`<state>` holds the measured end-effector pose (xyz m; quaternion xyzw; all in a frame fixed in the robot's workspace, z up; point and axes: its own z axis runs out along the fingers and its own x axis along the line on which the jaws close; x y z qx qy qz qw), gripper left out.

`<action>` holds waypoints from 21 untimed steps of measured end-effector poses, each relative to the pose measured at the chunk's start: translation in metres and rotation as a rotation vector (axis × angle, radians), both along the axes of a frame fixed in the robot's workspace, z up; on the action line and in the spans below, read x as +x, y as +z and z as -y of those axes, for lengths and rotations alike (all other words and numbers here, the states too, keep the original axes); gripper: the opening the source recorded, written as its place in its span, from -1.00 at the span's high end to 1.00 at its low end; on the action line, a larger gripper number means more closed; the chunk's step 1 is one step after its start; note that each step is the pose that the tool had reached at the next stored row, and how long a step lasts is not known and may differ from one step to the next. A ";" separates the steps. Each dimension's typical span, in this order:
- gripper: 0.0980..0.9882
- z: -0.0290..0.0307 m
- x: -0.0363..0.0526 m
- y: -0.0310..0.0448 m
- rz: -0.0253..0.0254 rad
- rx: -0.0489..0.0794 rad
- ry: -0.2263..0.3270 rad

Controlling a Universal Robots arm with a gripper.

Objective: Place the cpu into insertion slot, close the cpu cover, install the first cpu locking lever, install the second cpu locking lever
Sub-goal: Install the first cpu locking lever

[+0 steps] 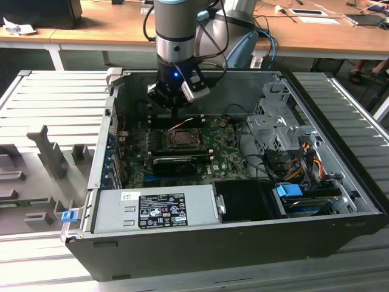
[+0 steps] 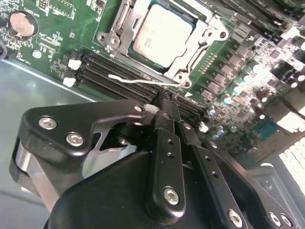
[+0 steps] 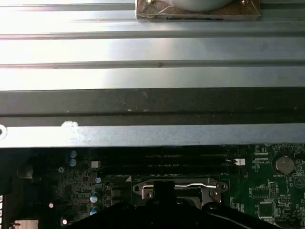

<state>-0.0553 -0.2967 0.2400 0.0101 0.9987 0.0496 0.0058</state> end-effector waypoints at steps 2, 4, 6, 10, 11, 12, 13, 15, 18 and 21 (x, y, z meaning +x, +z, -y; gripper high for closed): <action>0.98 -0.0004 0.0038 -0.0041 0.0001 0.000 0.000; 0.98 -0.0007 0.0075 -0.0066 -0.0001 0.000 0.000; 0.98 -0.0016 0.0115 -0.0103 0.0000 0.000 0.002; 0.98 -0.0047 0.0154 -0.0152 0.0000 0.000 0.006; 0.98 -0.0052 0.0162 -0.0158 0.0001 0.000 0.008; 0.98 -0.0054 0.0172 -0.0163 0.0000 0.000 0.013; 0.98 -0.0055 0.0179 -0.0166 -0.0002 0.001 0.028; 0.98 -0.0087 0.0241 -0.0178 0.0000 0.002 0.030; 0.98 -0.0096 0.0294 -0.0197 0.0000 0.002 0.019; 0.98 -0.0096 0.0326 -0.0215 0.0000 0.002 0.015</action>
